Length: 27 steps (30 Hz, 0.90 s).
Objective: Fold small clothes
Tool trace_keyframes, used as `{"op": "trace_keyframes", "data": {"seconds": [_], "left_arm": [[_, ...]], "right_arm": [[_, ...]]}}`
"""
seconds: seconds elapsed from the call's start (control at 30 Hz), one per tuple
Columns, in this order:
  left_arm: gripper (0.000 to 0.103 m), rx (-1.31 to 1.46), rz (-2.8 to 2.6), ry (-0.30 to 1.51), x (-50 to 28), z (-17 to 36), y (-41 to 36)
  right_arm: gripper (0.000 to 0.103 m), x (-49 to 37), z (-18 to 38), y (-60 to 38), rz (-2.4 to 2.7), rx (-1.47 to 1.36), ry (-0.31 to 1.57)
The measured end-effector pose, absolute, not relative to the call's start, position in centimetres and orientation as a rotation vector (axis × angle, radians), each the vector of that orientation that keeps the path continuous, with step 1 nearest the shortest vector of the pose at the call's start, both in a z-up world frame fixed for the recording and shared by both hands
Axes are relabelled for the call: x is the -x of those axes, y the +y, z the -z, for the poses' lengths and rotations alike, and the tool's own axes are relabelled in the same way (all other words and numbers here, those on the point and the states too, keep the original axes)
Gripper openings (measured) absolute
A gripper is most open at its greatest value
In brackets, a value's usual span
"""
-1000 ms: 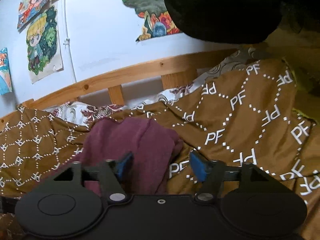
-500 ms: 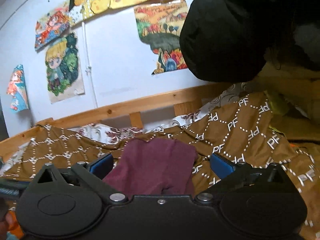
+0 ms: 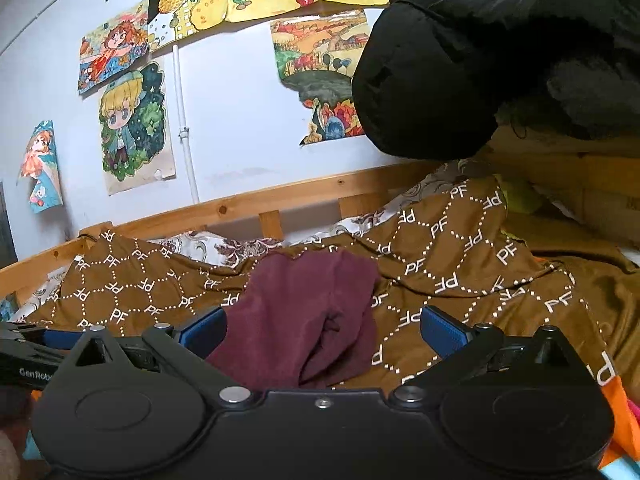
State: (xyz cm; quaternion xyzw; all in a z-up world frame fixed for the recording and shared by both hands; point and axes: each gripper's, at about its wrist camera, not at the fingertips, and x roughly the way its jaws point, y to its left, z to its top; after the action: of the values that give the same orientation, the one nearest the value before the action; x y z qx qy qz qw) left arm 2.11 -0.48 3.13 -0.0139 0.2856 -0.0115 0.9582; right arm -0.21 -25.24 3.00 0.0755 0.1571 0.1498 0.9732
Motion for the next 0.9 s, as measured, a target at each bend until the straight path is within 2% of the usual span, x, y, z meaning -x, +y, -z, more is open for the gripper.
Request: {"op": "trace_keyframes", "data": {"seconds": [0.9], "left_arm": [[0.103, 0.077, 0.011, 0.614, -2.39, -2.52, 0.15]], "right_arm": [[0.102, -0.69, -1.95, -24.99, -0.306, -0.123, 0.345]]}}
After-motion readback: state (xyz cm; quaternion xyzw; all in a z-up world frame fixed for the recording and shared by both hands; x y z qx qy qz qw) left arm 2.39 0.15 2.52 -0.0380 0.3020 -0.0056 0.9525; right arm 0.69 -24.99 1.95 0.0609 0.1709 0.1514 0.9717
